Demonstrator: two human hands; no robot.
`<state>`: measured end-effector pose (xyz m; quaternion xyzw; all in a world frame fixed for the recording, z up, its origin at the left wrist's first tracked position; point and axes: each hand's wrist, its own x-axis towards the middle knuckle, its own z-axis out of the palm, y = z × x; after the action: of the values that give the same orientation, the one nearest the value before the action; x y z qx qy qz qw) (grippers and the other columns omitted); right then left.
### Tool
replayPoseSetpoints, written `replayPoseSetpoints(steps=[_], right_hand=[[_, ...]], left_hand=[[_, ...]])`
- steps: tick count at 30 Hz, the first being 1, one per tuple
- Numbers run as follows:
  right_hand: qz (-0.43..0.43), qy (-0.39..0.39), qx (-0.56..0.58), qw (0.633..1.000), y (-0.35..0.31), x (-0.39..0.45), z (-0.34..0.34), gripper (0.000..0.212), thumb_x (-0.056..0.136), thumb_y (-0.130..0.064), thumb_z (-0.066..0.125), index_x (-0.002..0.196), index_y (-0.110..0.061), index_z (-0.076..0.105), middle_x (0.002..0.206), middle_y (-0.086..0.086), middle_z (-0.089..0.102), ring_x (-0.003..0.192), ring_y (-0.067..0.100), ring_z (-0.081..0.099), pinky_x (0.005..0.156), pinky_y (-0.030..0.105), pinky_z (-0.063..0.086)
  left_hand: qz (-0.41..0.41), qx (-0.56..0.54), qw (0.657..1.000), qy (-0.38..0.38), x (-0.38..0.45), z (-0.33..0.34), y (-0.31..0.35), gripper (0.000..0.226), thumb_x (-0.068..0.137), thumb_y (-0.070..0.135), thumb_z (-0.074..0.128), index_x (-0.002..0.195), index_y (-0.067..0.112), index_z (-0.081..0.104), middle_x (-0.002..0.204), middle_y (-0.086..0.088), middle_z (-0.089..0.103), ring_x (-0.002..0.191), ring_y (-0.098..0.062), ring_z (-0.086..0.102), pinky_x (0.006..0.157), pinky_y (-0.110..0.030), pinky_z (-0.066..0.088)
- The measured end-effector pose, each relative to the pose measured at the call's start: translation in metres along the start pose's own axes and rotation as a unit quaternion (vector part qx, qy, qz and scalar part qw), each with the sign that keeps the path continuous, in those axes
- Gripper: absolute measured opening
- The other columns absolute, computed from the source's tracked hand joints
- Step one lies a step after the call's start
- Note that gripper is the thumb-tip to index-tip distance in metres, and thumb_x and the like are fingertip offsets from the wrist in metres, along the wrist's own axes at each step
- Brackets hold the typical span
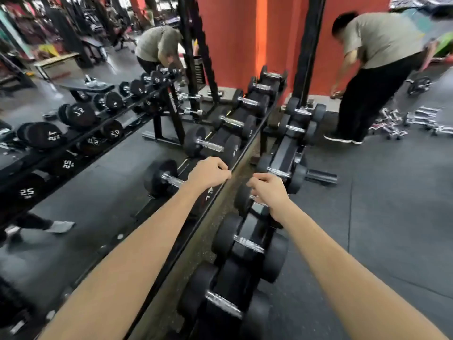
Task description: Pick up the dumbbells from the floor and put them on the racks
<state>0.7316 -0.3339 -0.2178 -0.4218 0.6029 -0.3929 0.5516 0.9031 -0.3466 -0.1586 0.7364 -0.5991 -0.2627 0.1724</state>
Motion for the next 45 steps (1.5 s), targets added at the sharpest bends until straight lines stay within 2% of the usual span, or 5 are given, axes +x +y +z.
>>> replayPoseSetpoints(steps=[14,25,33,38,45], right_hand=[[-0.019,0.337,0.088,0.937,0.103,-0.216,-0.400,0.028,0.085,-0.023,0.069,0.112,-0.027,0.065,0.093,-0.007,0.070,0.079,0.009,0.062,0.073,0.022,0.045],[0.035,0.625,0.192,0.756,0.193,-0.395,-0.599,0.040,0.070,-0.028,0.066,0.111,-0.026,0.065,0.105,0.004,0.075,0.088,0.017,0.063,0.091,0.044,0.054],[0.152,0.731,0.243,0.620,0.304,-0.536,-0.604,0.036,0.087,-0.021,0.065,0.122,-0.021,0.065,0.102,-0.005,0.070,0.085,0.015,0.064,0.082,0.035,0.054],[0.200,0.712,0.292,0.607,0.384,-0.568,-0.608,0.033,0.086,-0.021,0.066,0.118,-0.023,0.065,0.098,-0.004,0.070,0.087,0.017,0.066,0.094,0.042,0.055],[0.265,0.659,0.312,0.631,0.514,-0.589,-0.629,0.038,0.079,-0.027,0.067,0.116,-0.024,0.066,0.104,-0.002,0.071,0.093,0.018,0.065,0.092,0.039,0.054]], left_hand=[[0.240,-0.005,0.948,-0.207,-0.195,0.278,0.308,0.026,0.079,0.027,0.074,0.105,0.025,0.075,0.104,-0.001,0.076,0.103,-0.022,0.068,0.095,-0.034,0.053],[0.456,0.079,0.772,-0.436,-0.361,0.485,0.501,0.029,0.078,0.034,0.069,0.106,0.033,0.071,0.103,0.012,0.071,0.104,-0.014,0.064,0.092,-0.027,0.049],[0.484,0.122,0.630,-0.595,-0.521,0.610,0.499,0.025,0.082,0.031,0.069,0.107,0.033,0.067,0.108,0.006,0.071,0.099,-0.015,0.067,0.074,-0.028,0.052],[0.433,0.155,0.623,-0.633,-0.586,0.674,0.444,0.031,0.077,0.032,0.068,0.107,0.036,0.063,0.100,0.008,0.071,0.097,-0.016,0.067,0.084,-0.035,0.054],[0.288,0.154,0.722,-0.610,-0.624,0.772,0.359,0.035,0.081,0.026,0.064,0.117,0.029,0.064,0.108,-0.002,0.068,0.093,-0.019,0.063,0.087,-0.036,0.052]])
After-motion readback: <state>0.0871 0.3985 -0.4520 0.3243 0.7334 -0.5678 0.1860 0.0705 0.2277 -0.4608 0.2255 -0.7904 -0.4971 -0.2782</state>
